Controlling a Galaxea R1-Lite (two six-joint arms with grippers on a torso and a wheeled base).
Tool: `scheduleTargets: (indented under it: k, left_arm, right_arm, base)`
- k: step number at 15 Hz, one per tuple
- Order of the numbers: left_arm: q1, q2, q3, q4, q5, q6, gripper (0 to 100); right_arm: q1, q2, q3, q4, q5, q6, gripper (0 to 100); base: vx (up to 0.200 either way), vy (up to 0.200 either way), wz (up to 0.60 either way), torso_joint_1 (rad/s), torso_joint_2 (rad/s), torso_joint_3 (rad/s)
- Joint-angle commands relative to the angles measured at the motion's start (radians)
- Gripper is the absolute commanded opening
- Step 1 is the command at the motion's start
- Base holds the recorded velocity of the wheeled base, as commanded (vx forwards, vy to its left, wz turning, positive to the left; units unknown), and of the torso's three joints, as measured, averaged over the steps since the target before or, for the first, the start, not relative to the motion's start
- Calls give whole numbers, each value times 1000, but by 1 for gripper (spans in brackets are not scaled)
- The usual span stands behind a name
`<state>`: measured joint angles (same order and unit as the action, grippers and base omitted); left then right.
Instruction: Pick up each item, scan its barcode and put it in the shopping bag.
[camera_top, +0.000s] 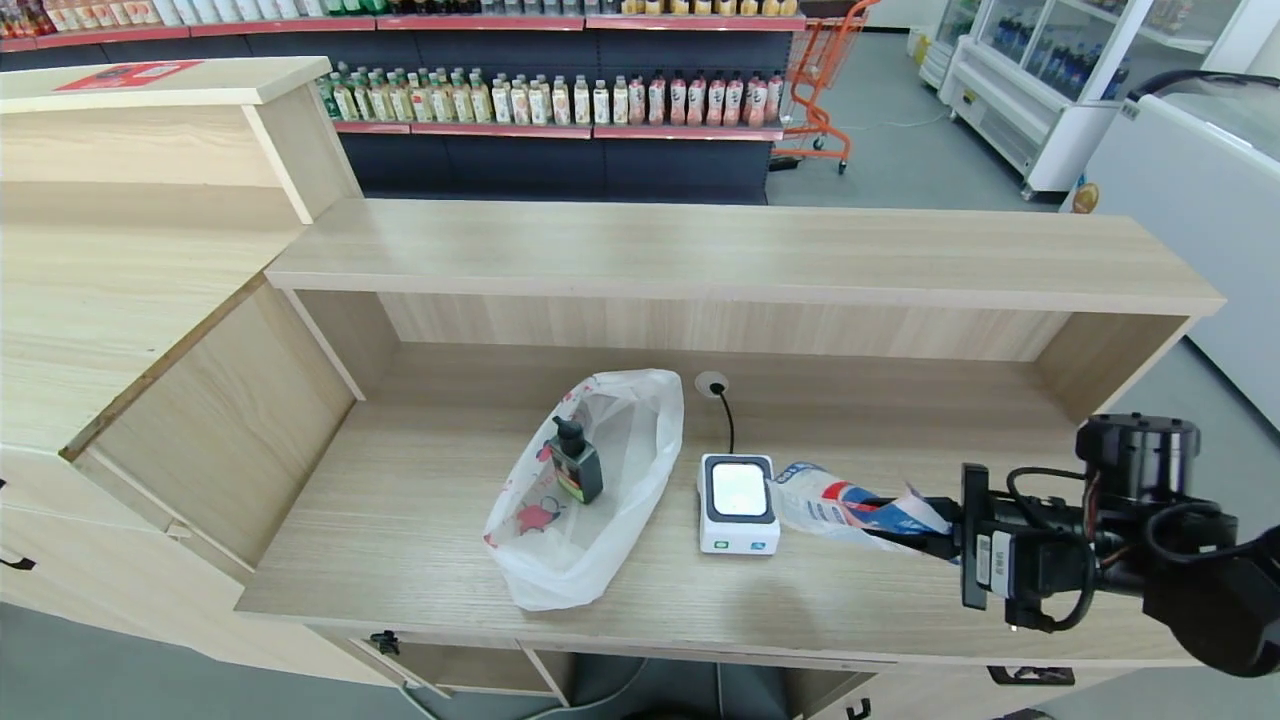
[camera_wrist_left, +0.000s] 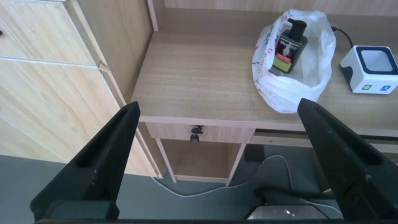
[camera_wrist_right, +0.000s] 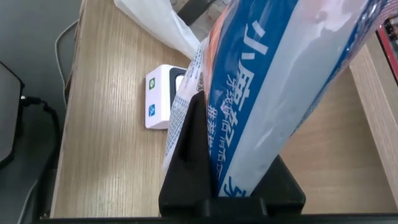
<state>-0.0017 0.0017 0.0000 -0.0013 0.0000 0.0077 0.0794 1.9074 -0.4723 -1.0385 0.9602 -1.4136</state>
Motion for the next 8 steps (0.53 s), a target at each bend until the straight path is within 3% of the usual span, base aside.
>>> scheduleTargets:
  k: [1, 3, 8]
  left_arm:
    - [0, 0, 0, 0, 0, 0, 100]
    - [0, 0, 0, 0, 0, 0, 100]
    - [0, 0, 0, 0, 0, 0, 100]
  right_arm:
    - [31, 117, -51, -31, 5, 1, 0]
    - [65, 191, -101, -97, 3, 16, 0]
    - [129, 298, -233, -109, 3, 44, 0]
  base:
    - [0, 0, 0, 0, 0, 0]
    - [0, 0, 0, 0, 0, 0]
    - [0, 0, 0, 0, 0, 0]
